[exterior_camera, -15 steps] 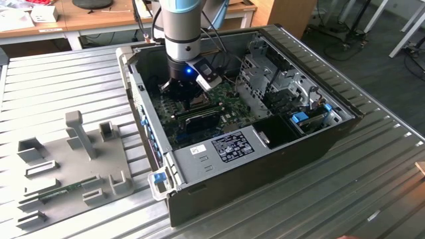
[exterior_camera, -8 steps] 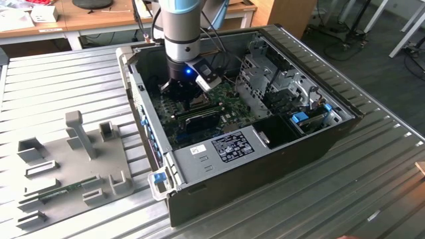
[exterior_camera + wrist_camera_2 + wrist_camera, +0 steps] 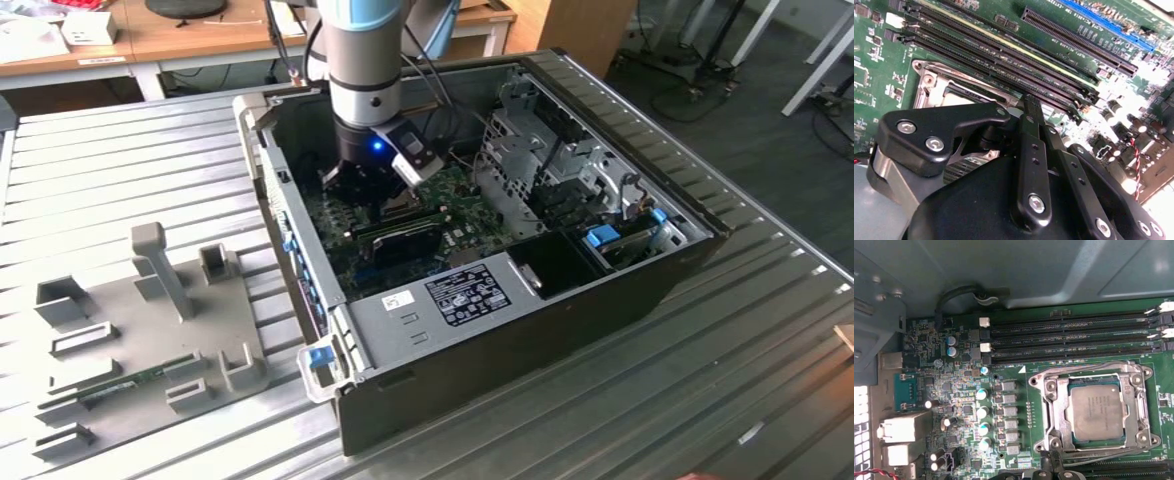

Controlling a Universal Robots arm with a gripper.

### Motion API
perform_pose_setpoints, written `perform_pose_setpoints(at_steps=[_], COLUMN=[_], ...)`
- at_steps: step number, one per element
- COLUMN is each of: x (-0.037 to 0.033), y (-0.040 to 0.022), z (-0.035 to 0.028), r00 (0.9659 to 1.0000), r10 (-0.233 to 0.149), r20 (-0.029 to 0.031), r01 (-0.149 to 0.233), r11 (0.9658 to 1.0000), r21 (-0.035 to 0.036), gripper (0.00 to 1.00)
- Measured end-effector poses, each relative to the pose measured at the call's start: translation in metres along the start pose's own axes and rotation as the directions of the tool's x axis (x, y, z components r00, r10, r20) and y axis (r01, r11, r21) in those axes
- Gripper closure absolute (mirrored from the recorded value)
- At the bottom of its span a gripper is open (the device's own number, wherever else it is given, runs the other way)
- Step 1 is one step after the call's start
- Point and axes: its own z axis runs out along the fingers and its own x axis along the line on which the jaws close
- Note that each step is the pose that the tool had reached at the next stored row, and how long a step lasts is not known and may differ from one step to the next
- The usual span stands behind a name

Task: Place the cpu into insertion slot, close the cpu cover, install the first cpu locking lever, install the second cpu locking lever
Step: 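Install the second cpu locking lever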

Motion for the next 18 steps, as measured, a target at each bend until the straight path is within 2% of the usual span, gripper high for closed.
perform_pose_setpoints(at_steps=[3,9,14,18], x=[0.0003,0.0003,0.0003,0.0003], y=[0.0,-0.0001,0.0002,0.0], z=[0.0009,0.0011,0.0012,0.0011], r00=[1.0,1.0,1.0,1.0], r10=[0.0,0.001,0.002,0.003], r20=[-0.0002,-0.0009,-0.0031,-0.0035], r01=[0.0,-0.001,-0.002,-0.003], r11=[1.0,0.9999,0.9993,0.9991], r21=[-0.0019,-0.0105,-0.0372,-0.0429], gripper=[0.89,0.89,0.89,0.89])
